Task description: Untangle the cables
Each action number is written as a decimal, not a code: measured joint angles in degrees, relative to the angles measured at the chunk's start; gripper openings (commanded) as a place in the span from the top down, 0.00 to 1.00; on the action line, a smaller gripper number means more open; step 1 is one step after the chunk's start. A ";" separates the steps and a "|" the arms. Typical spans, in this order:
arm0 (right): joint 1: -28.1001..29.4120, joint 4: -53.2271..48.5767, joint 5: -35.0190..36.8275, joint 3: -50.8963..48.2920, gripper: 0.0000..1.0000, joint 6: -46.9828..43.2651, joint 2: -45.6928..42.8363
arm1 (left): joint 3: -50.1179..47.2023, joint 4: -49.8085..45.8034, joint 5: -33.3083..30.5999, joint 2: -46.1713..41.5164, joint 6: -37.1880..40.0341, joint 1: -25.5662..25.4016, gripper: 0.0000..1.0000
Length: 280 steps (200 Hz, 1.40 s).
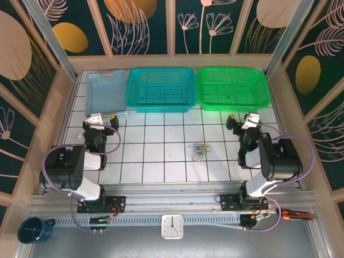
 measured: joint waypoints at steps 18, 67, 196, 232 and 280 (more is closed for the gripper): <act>0.00 0.00 0.00 0.00 0.01 0.00 0.00 | 0.00 0.00 0.02 0.00 0.00 0.00 0.01; 0.00 0.00 0.00 0.00 0.01 0.00 0.00 | 0.00 0.00 0.02 0.00 0.00 0.00 0.01; -0.22 0.00 -0.74 -0.02 0.01 0.22 -0.02 | 0.00 -0.04 -1.05 -0.02 -0.20 0.00 0.01; -0.07 -2.60 0.59 -1.51 0.01 0.26 -7.52 | 0.44 -4.79 -1.55 -4.70 -0.26 0.00 0.01; -0.17 -31.32 9.64 11.26 0.01 15.69 -22.73 | 3.32 -14.71 -4.09 -16.52 -3.23 0.00 0.01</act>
